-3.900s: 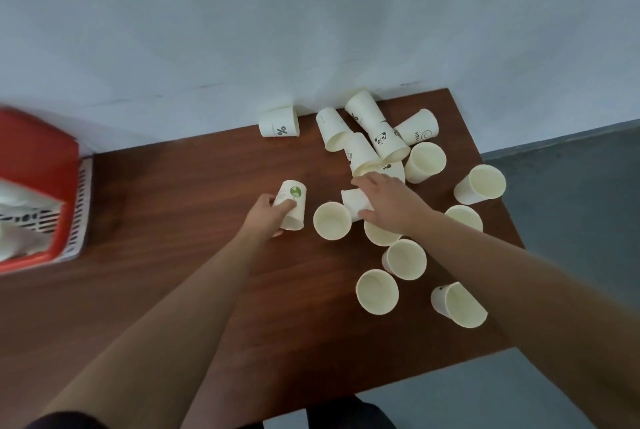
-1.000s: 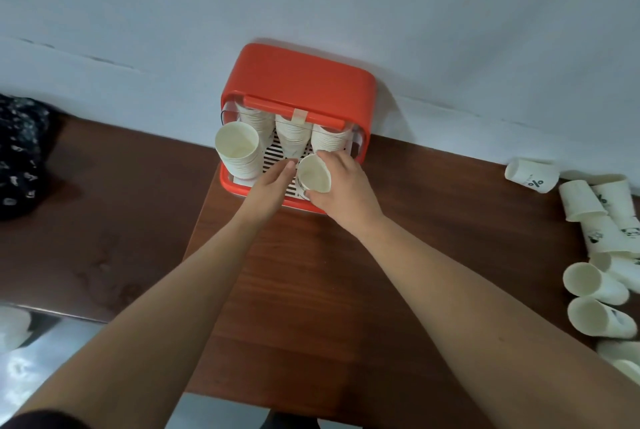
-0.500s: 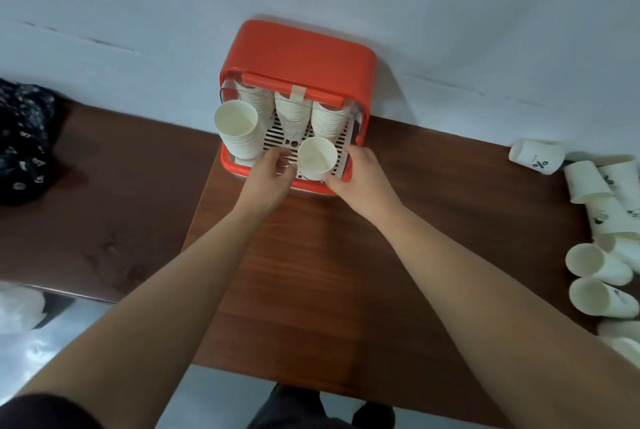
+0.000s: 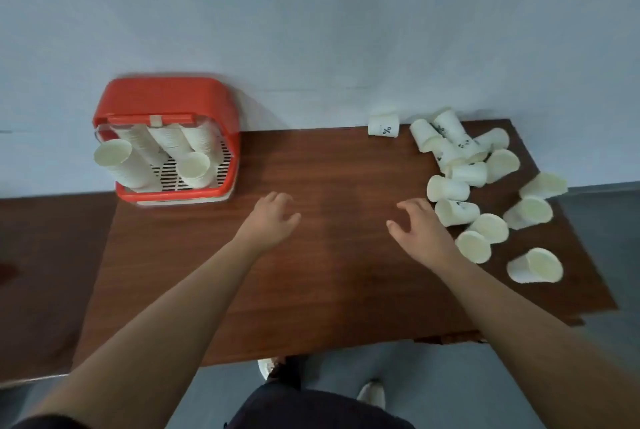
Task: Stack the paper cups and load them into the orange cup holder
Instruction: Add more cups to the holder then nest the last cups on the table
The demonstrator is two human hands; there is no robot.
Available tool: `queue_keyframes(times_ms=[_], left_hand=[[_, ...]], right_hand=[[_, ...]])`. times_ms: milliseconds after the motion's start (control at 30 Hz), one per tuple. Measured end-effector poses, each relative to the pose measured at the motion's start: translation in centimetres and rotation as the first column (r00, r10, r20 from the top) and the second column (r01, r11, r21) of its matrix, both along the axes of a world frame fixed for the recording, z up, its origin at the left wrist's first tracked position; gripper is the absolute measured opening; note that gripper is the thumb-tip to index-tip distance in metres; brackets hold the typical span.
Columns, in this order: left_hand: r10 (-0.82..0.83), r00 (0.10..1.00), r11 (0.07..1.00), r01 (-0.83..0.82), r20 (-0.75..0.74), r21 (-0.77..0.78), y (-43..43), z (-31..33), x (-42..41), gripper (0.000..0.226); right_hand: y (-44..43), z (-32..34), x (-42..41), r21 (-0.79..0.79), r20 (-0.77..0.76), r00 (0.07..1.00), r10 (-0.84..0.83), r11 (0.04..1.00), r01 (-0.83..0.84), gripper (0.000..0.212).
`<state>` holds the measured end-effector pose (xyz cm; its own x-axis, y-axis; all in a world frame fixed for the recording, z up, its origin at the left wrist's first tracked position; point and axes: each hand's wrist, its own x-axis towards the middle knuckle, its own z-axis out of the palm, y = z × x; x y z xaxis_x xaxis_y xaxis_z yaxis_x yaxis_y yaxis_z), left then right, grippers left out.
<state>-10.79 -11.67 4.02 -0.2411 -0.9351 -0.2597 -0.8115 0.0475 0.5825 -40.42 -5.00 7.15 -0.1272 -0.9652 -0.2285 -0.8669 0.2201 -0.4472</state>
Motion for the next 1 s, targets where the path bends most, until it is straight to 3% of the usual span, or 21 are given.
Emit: queue_keyframes(times_ms=[333,567,833,1000], left_hand=[[-0.240,0.970,0.971,0.241,-0.041,0.002,7.2,1.3,-23.8,0.047],[-0.263,0.965,0.960,0.261,0.004,0.101,8.3,0.0,-34.2,0.074],[-0.303,0.937,0.952,0.291,0.175,0.091,7.3,-4.1,-39.3,0.094],[-0.319,0.937,0.947,0.311,0.140,0.077,7.5,-6.7,-40.0,0.095]], right_hand=[[12.9,1.3,-20.0,-0.044,0.020,0.962,-0.272,0.961,0.273,0.053],[16.1,-1.6,-26.7,0.000,0.017,0.893,-0.451,0.893,0.451,0.075],[12.4,-6.6,-29.9,0.111,-0.027,0.903,-0.430,0.896,0.430,0.104],[11.1,-9.0,-30.5,0.154,-0.059,0.935,-0.350,0.922,0.354,0.096]])
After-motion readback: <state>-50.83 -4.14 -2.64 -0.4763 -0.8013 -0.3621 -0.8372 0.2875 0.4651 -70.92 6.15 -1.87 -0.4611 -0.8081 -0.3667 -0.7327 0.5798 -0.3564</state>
